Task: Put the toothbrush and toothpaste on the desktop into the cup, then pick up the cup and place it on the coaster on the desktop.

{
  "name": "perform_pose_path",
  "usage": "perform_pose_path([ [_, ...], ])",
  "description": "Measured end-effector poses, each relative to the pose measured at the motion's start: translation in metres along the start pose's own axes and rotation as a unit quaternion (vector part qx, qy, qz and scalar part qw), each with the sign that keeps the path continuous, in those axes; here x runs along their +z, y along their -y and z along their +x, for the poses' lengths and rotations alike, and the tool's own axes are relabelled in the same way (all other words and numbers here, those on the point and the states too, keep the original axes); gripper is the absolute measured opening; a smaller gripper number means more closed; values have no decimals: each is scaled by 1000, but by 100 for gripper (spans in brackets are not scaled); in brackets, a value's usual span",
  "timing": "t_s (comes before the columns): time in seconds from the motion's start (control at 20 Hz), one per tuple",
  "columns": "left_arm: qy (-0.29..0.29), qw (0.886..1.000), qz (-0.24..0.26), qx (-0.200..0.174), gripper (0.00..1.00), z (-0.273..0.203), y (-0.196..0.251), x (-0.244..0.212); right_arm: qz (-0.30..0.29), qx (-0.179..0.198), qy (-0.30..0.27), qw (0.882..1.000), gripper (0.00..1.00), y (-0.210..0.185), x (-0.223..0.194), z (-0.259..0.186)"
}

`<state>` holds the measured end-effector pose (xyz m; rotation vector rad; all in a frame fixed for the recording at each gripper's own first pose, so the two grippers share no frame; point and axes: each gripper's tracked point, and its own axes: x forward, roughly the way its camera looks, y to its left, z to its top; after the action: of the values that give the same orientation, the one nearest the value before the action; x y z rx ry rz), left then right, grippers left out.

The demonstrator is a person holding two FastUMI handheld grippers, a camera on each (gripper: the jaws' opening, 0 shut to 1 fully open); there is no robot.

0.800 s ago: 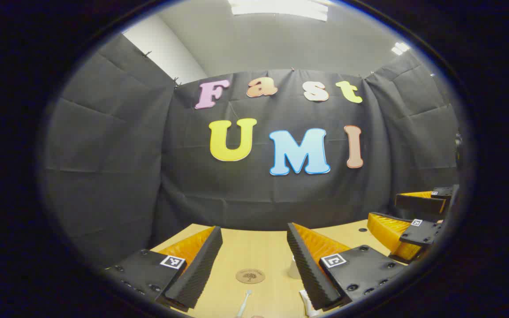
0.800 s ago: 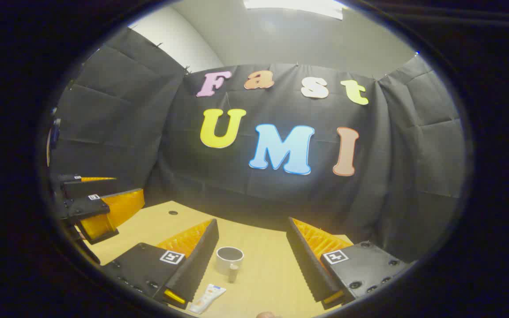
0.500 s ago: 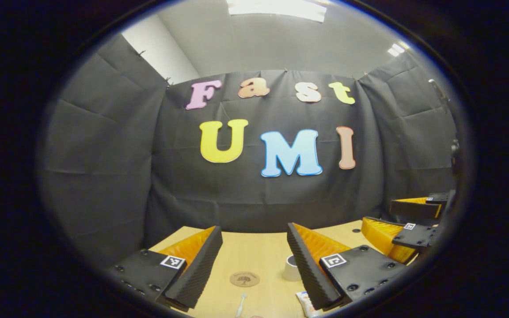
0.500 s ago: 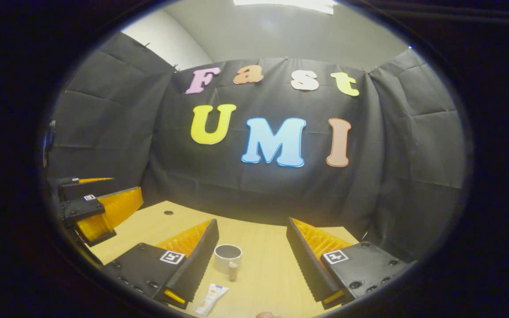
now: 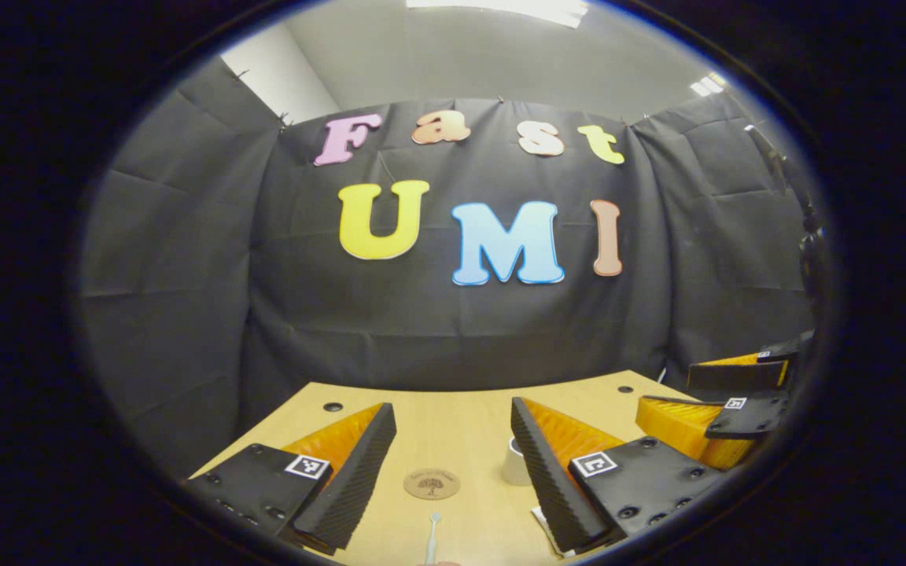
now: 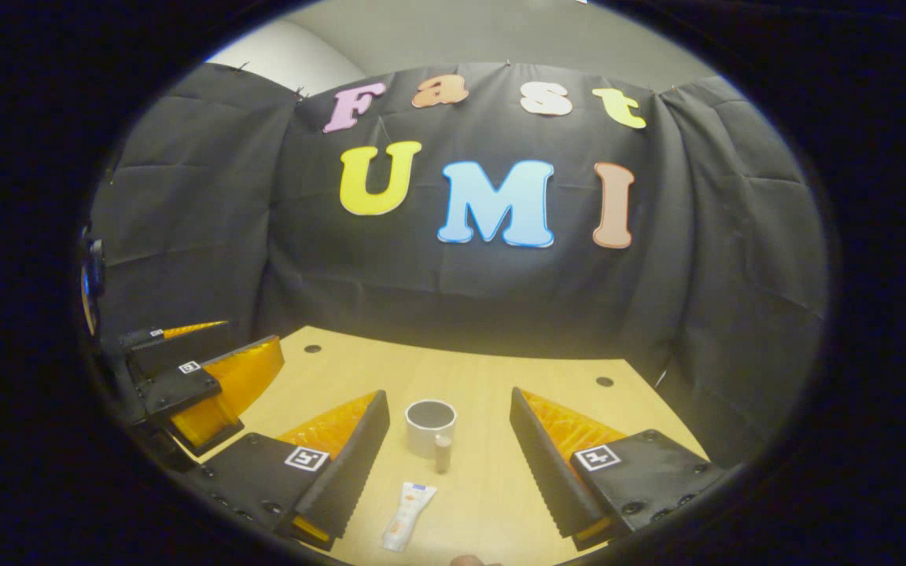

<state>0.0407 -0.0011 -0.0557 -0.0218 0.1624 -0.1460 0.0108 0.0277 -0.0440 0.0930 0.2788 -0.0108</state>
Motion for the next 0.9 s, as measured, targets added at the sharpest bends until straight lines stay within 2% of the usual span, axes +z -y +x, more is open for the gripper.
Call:
perform_pose_path([
  [0.2,-69,997,-6,-17,94,20,1,-33,7,-1,-66,998,99,-5,-23,11],
  [0.45,-178,983,-10,-33,96,40,3,-83,29,9,-187,982,98,-16,-68,33],
  [0.6,-240,970,-21,-32,94,48,1,-113,33,17,-241,970,98,-24,-88,38],
  [0.75,-296,954,-30,-27,96,46,-3,-140,42,28,-283,958,99,-31,-107,47],
  [0.9,-353,935,-42,-20,94,43,-9,-167,36,31,-324,945,99,-35,-124,50],
])
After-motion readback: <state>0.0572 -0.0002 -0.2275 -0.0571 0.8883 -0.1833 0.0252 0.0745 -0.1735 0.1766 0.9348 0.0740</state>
